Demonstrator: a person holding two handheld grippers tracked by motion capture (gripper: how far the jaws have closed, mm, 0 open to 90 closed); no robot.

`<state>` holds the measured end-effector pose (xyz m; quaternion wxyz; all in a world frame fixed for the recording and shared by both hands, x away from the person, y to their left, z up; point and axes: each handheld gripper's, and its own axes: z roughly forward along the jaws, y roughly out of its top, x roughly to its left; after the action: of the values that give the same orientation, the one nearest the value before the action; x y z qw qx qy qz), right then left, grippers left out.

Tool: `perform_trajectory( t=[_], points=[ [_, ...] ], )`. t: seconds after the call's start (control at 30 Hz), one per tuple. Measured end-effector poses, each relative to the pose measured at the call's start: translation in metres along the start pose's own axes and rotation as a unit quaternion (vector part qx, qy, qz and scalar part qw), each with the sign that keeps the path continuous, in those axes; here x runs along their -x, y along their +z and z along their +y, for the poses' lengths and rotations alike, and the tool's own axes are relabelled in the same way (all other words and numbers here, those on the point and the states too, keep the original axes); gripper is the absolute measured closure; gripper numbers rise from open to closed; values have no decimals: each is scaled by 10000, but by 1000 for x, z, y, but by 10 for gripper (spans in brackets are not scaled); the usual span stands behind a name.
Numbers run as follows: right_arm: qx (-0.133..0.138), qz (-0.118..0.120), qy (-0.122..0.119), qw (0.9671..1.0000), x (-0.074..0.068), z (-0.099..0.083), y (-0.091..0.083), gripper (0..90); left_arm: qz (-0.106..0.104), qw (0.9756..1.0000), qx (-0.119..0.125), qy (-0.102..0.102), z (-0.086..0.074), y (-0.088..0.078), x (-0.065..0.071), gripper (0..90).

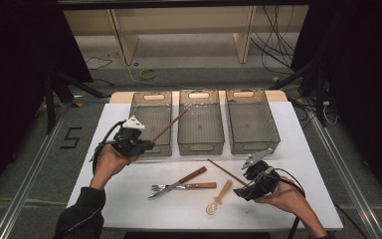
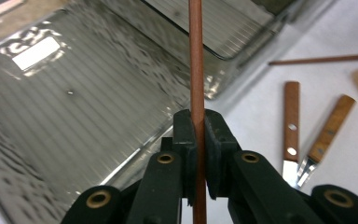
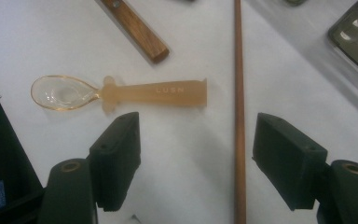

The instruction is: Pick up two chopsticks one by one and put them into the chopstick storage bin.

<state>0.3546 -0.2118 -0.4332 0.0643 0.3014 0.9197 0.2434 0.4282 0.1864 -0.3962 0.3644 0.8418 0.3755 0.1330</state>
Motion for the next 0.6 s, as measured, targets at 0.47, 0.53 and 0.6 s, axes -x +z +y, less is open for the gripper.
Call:
perform_trajectory(
  t=[0.47, 0.53, 0.6],
  points=[
    [-46, 13, 71, 10000, 0, -4, 0, 322, 347, 9979, 110, -528, 19, 8, -42, 843],
    [-41, 24, 75, 10000, 0, -4, 0, 322, 395, 9974, 106, -590, 20, 11, -48, 843],
    [-40, 30, 44, 10000, 0, -5, 0, 322, 407, 9971, 121, -628, 20, 14, -54, 843]
  ],
)
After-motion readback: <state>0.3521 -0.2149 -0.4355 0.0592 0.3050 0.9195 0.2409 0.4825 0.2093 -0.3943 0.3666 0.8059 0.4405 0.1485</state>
